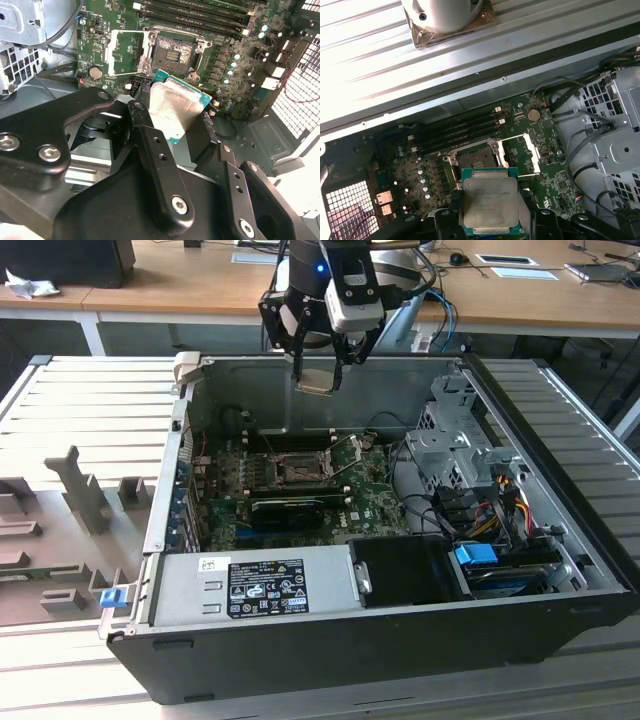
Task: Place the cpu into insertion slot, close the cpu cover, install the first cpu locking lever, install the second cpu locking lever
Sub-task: 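Place the cpu into insertion slot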
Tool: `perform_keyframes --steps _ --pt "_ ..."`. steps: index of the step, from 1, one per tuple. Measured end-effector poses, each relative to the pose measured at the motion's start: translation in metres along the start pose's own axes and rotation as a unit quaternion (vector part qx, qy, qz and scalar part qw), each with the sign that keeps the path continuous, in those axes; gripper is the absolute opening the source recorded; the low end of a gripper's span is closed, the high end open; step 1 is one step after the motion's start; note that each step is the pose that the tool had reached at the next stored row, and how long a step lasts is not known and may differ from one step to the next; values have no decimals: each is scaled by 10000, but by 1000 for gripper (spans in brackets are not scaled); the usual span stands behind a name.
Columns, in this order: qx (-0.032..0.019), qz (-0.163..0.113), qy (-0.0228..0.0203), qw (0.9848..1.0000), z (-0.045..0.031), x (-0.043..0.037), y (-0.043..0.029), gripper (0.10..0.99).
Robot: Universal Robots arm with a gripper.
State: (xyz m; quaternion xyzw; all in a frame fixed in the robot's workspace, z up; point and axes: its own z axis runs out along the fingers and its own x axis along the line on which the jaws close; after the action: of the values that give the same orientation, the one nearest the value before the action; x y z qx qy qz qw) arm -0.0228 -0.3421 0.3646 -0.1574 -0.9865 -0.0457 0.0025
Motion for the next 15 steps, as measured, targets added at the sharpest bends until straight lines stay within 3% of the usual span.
perform_keyframes --steps 11,15 --pt "-2 160 -14 9999 1 0 0 529" --pt "-8 463 -41 9989 5 0 -1 529"
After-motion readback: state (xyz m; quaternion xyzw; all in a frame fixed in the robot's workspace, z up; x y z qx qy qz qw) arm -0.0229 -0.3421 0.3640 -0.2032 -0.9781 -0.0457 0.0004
